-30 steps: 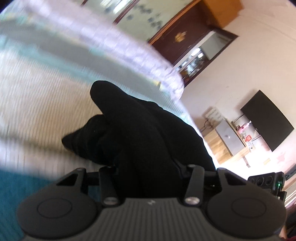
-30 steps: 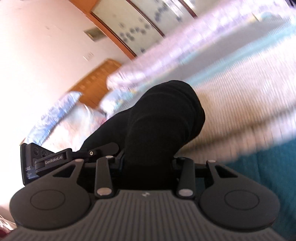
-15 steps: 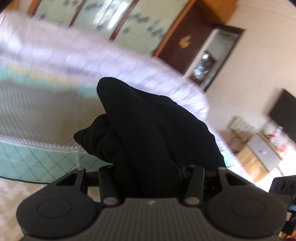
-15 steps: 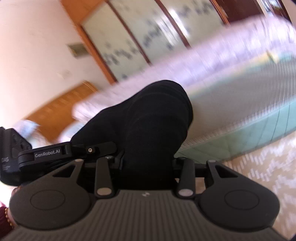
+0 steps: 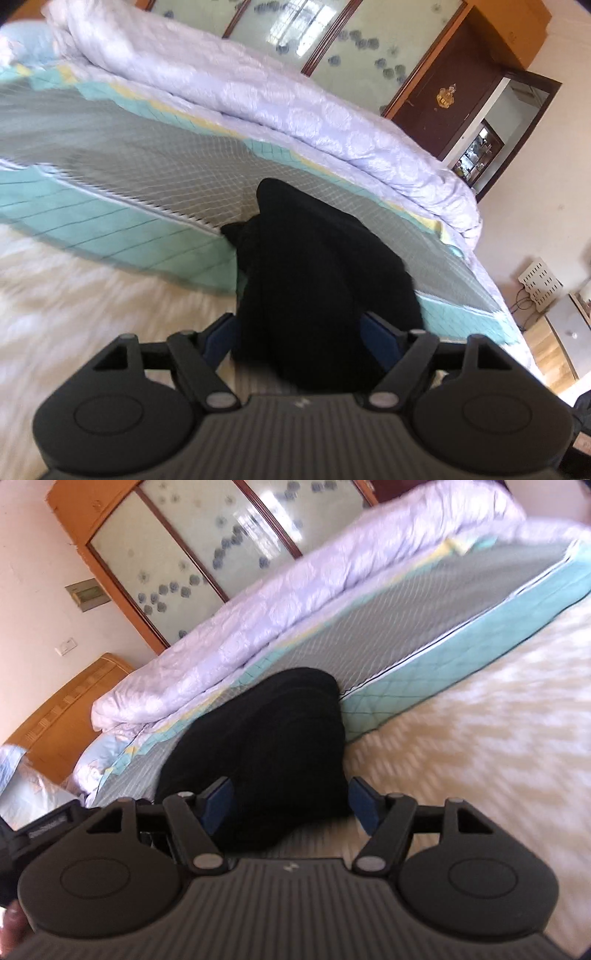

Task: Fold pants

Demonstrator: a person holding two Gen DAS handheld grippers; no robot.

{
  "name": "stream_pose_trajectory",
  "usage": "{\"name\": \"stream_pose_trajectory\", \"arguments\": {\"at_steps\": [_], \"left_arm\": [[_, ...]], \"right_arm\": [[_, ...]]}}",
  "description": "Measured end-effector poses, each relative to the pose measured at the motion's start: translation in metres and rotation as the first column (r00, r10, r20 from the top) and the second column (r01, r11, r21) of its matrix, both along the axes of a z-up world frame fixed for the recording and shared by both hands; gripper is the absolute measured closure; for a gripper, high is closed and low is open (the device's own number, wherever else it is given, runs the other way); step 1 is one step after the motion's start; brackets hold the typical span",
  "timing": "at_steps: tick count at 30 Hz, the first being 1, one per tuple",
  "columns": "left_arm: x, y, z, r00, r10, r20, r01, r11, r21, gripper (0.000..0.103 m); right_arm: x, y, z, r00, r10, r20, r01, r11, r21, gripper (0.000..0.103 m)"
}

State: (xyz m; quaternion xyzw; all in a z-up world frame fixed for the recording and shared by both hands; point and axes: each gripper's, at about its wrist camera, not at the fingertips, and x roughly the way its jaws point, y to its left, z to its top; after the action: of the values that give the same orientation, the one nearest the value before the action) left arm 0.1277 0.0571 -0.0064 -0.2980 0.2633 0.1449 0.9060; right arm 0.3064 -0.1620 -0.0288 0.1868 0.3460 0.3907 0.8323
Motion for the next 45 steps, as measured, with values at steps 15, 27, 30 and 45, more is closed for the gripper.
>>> {"name": "stream_pose_trajectory", "arguments": {"at_steps": [15,27,30,45], "left_arm": [[-0.175,-0.147,0.061,0.987,0.057,-0.148,-0.029,0.982,0.186,0.000],[-0.209,-0.168,0.077,0.964,0.173,-0.203,-0.106,0.946,0.306,0.000],[-0.215,-0.173,0.082,0.959,0.213,-0.188,-0.135,0.925,0.355,0.000],[-0.217,-0.194,0.090,0.953,0.254,-0.162,-0.122,0.817,0.564,0.000]], "right_arm": [[-0.171,-0.101,0.037,0.991,0.021,0.134,0.004,0.983,-0.183,0.008],[-0.201,-0.110,0.054,0.986,0.018,0.167,0.009,0.987,-0.163,0.002],[-0.207,-0.107,0.054,0.986,0.036,0.164,-0.008,0.986,-0.168,0.002],[-0.224,-0.096,0.051,0.986,0.050,0.159,-0.016,0.977,-0.213,0.001]]}}
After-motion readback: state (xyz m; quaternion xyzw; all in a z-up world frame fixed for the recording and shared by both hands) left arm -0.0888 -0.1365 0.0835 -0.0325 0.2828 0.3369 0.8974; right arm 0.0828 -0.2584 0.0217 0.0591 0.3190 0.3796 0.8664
